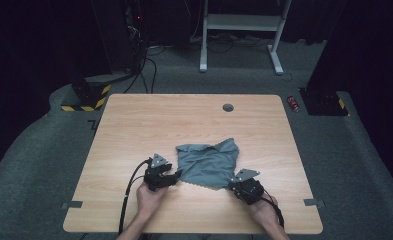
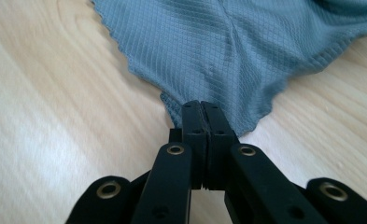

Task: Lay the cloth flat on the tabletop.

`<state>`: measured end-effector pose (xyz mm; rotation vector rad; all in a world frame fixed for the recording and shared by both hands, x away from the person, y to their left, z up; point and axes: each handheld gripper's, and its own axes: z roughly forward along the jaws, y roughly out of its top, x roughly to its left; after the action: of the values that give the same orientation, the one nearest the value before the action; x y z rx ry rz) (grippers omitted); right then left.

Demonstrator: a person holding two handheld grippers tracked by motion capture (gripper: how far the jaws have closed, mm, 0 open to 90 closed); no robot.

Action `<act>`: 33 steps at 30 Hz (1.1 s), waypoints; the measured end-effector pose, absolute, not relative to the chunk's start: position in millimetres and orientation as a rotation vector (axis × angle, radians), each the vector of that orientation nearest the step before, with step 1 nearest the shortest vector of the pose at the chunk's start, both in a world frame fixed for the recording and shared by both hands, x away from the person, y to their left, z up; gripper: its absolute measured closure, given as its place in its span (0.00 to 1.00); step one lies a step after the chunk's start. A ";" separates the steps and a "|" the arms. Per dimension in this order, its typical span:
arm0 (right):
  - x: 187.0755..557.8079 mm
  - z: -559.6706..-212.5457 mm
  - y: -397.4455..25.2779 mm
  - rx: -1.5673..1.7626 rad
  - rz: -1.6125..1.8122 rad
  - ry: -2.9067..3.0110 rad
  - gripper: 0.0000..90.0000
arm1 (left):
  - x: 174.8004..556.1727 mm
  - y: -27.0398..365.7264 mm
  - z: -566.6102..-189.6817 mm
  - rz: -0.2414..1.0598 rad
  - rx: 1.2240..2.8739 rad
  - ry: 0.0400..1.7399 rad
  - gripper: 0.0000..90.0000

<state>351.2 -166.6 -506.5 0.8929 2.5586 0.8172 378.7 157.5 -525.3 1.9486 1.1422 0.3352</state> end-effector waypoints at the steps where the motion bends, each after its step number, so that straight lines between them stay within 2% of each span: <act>1: 350.1 -506.0 -168.1 0.893 0.809 2.560 0.98 | 377.7 157.3 -524.1 0.337 1.950 1.137 0.54; 8: 355.4 -497.1 -169.6 0.971 0.919 2.484 0.87 | 385.0 153.1 -513.4 0.339 1.988 1.122 0.72; 17: 374.1 -504.2 -134.9 0.970 0.954 2.471 0.75 | 398.5 136.6 -508.8 0.358 2.152 1.050 0.97; 25: 373.1 -511.9 -140.7 0.958 0.919 2.514 0.75 | 407.5 151.5 -494.6 0.415 2.138 1.084 0.99; 30: 369.1 -511.4 -151.8 0.940 0.928 2.541 0.76 | 400.3 152.3 -498.7 0.425 2.217 1.064 0.99; 32: 367.7 -509.9 -154.0 0.938 0.912 2.555 0.76 | 394.8 152.5 -502.0 0.423 2.223 1.069 0.96; 33: 367.1 -509.4 -154.6 0.937 0.898 2.553 0.75 | 391.5 152.4 -502.0 0.429 2.206 1.077 0.91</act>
<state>367.1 -154.6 -509.4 0.9370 2.5532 0.8982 391.5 152.4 -502.0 2.2056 1.0772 0.4288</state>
